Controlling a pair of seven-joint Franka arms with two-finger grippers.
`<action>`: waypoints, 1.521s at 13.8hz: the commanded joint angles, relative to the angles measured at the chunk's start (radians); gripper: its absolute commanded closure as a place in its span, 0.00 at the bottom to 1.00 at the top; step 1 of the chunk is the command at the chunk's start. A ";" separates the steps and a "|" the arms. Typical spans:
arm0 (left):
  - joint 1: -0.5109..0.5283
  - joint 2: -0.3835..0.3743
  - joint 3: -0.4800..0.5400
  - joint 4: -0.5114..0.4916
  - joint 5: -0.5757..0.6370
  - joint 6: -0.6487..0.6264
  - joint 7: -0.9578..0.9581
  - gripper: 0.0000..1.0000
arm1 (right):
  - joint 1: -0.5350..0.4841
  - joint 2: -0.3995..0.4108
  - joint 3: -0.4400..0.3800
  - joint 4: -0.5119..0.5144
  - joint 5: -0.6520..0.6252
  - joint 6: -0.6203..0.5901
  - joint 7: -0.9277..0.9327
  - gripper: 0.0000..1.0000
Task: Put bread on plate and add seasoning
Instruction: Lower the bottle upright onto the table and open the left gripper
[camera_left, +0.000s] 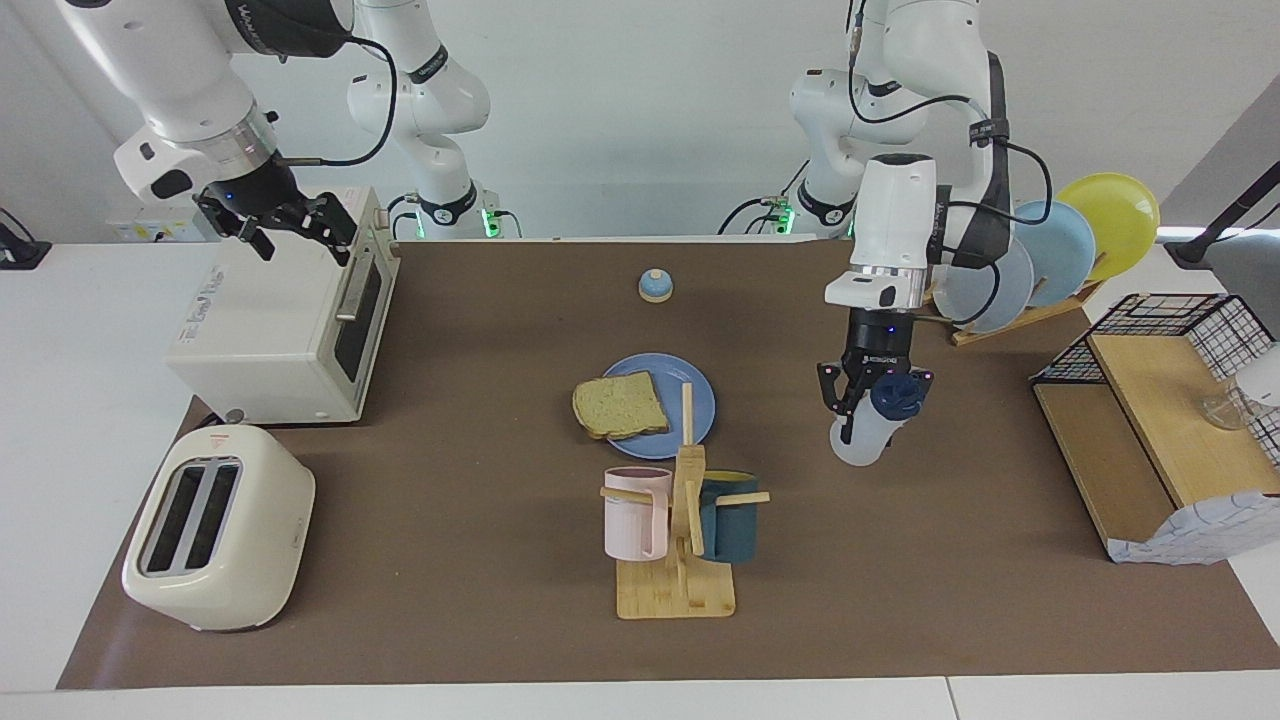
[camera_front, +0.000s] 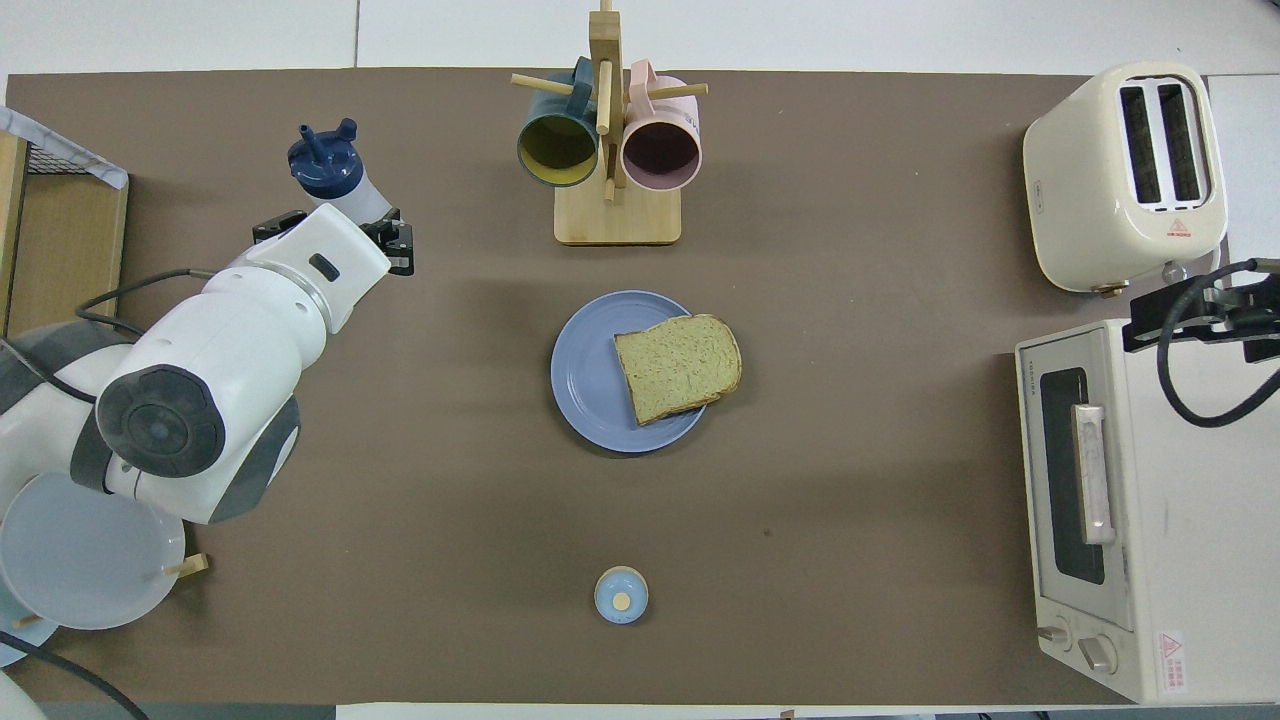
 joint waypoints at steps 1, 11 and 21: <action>0.028 0.081 -0.009 0.015 -0.012 0.113 -0.007 1.00 | -0.007 -0.022 -0.002 -0.028 0.016 0.018 -0.025 0.00; 0.011 0.368 0.056 0.136 0.000 0.382 0.010 1.00 | -0.007 -0.022 -0.002 -0.029 0.016 0.018 -0.025 0.00; 0.011 0.410 0.089 0.155 0.085 0.382 0.010 1.00 | -0.007 -0.022 -0.002 -0.029 0.016 0.018 -0.025 0.00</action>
